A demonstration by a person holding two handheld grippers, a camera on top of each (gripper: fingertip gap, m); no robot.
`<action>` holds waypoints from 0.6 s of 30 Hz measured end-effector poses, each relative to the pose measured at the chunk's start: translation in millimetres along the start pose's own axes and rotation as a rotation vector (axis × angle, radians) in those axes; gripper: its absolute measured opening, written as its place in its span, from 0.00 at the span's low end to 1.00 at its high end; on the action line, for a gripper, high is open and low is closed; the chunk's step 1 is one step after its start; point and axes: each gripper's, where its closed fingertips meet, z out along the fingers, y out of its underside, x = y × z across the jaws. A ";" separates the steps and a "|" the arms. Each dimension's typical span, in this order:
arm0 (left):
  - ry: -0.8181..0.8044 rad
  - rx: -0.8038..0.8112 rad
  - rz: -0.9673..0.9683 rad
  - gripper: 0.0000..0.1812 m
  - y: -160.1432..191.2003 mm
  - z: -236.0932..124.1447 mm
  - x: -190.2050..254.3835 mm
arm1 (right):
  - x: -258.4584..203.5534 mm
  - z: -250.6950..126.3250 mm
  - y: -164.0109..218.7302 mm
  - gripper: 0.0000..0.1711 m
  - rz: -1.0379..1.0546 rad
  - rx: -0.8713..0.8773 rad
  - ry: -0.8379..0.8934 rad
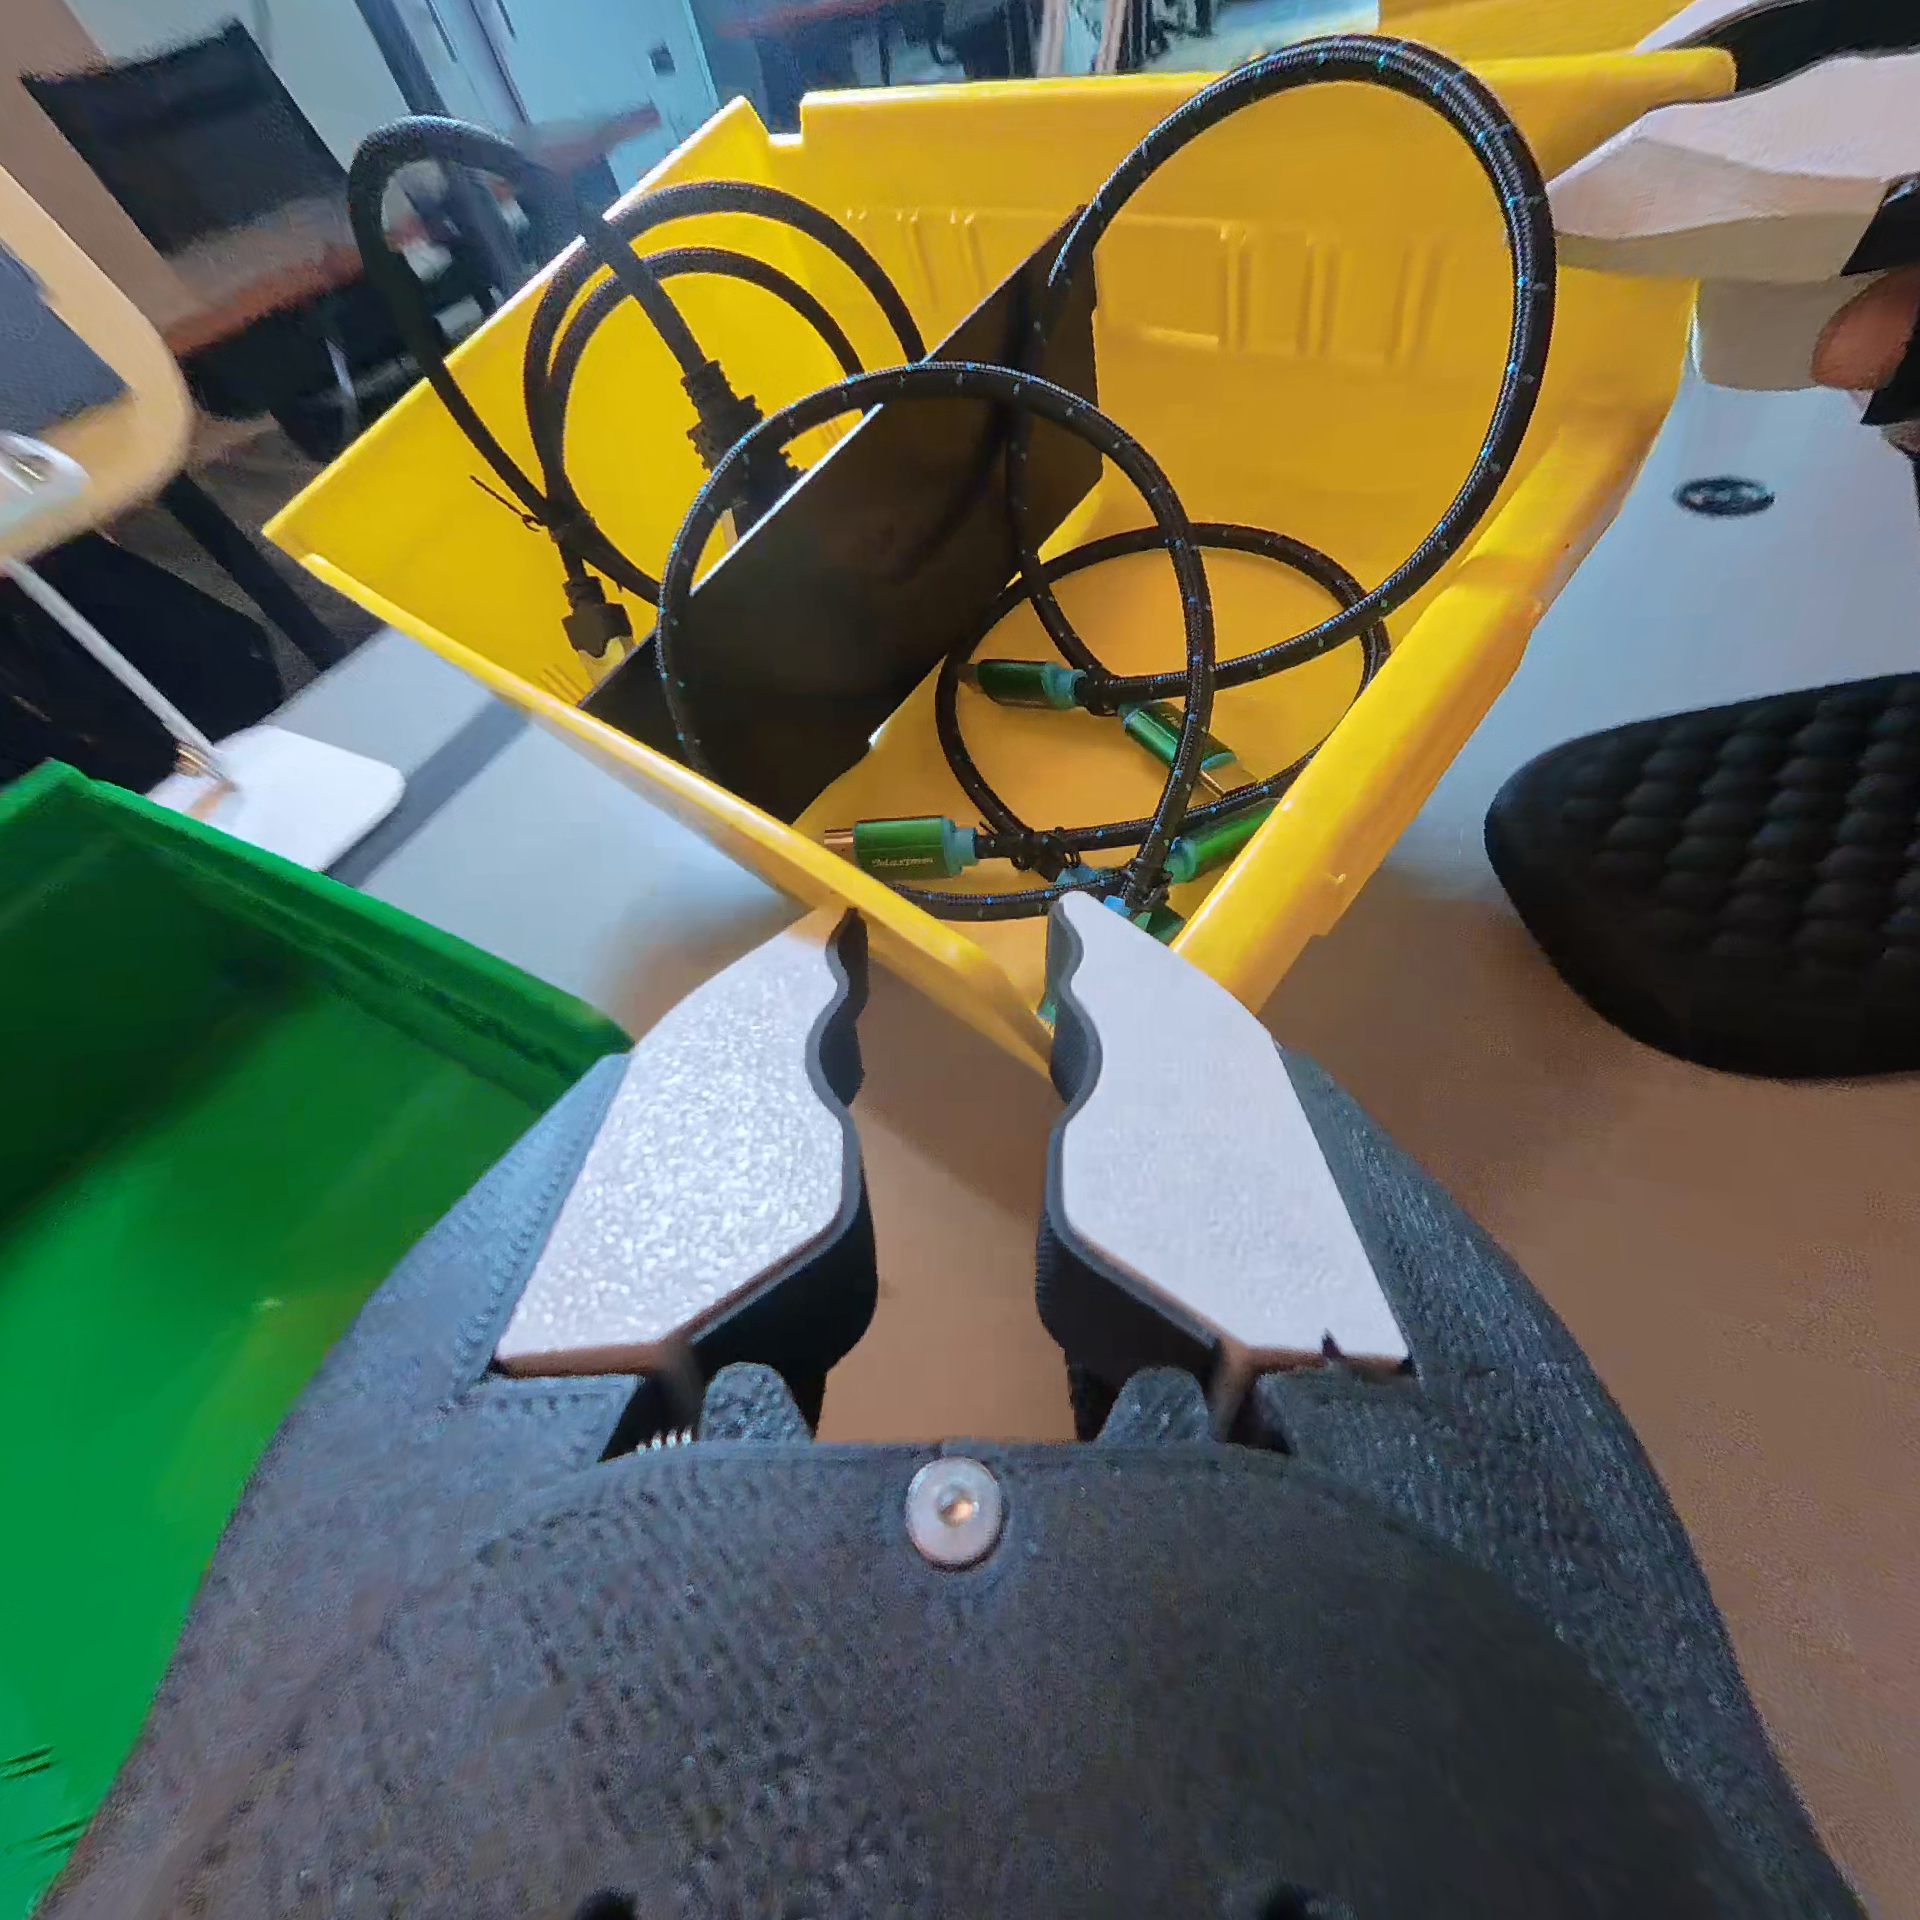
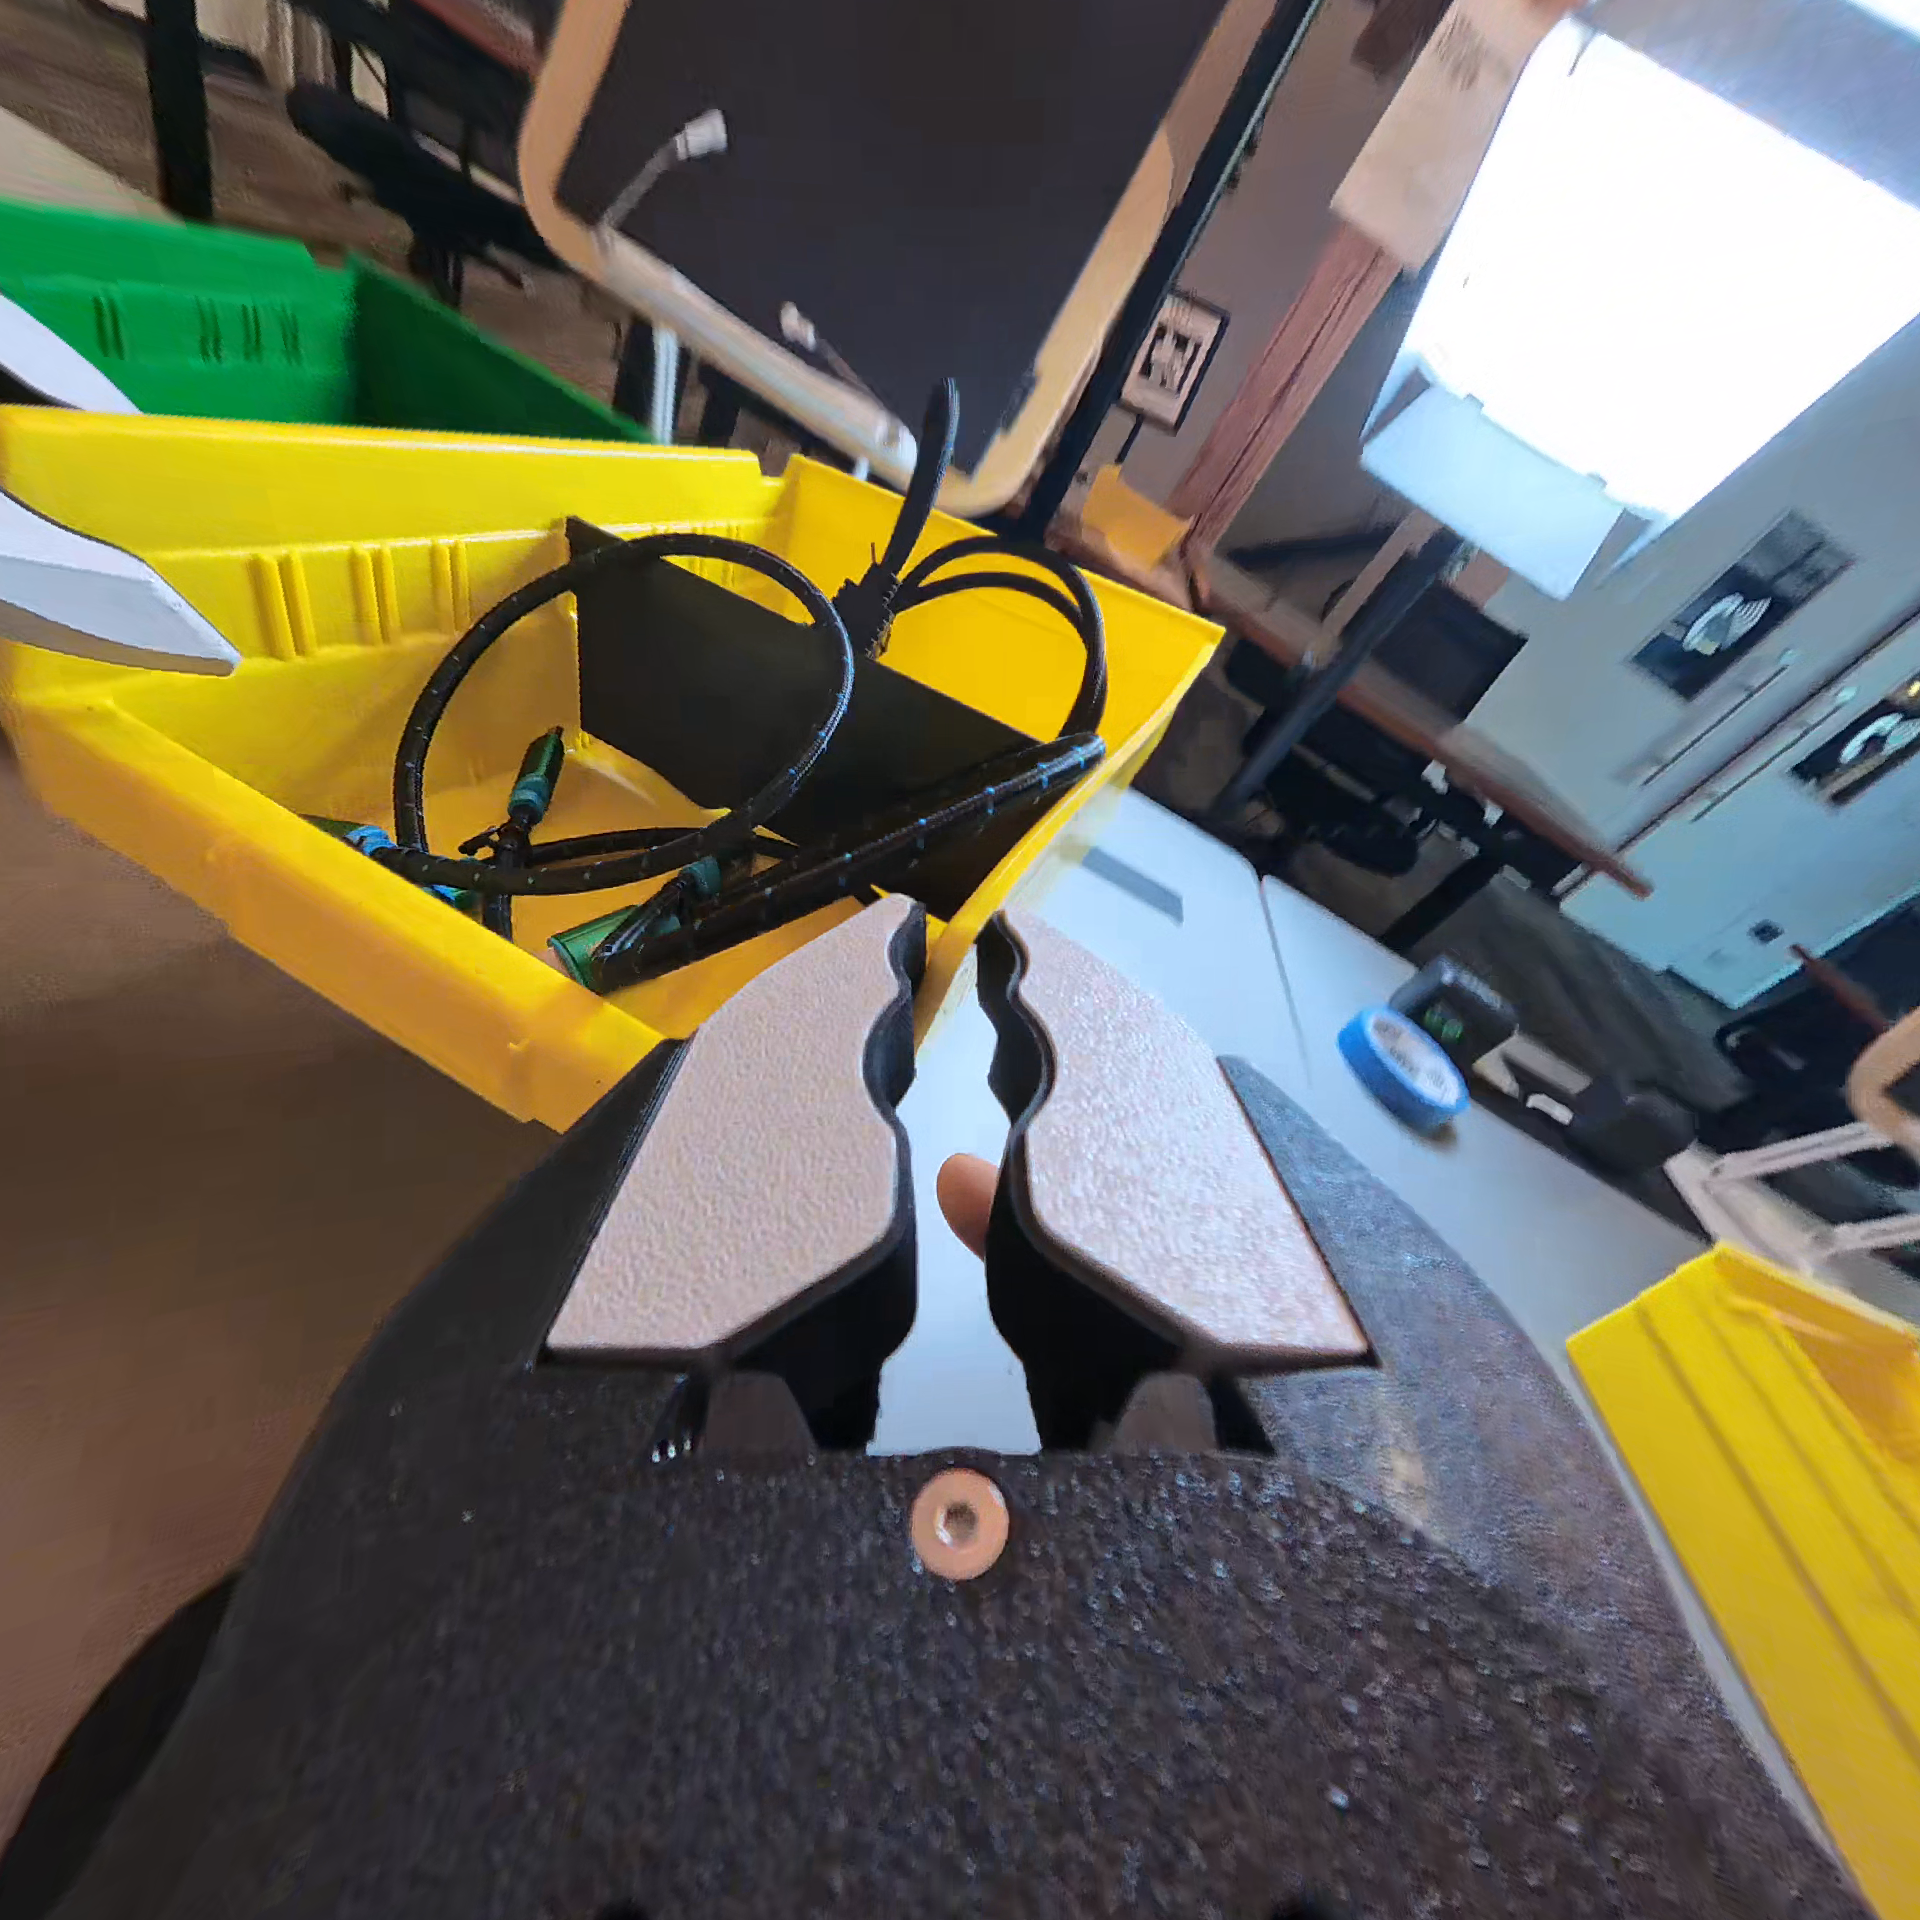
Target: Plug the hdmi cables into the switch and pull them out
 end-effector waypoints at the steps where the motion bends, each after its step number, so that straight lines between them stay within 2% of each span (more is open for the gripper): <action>1: -0.020 0.030 0.012 0.18 -11.0 -10.2 -5.3 | 0.7 -2.7 -17.3 0.06 -0.010 0.043 0.002; 5: -0.141 0.139 0.073 0.18 -54.9 -69.8 -36.7 | -8.0 -2.9 -96.7 0.06 -0.037 0.228 -0.029; 9: -0.322 0.191 0.106 0.18 -77.2 -152.2 -79.8 | -46.0 21.9 -171.9 0.06 -0.039 0.383 -0.121; 14: -0.533 0.210 0.066 0.16 -63.3 -260.5 -127.4 | -130.4 61.1 -241.5 0.06 0.017 0.466 -0.322; 18: -0.735 0.176 0.055 0.12 -33.5 -334.1 -156.1 | -209.5 83.1 -263.4 0.07 0.078 0.478 -0.484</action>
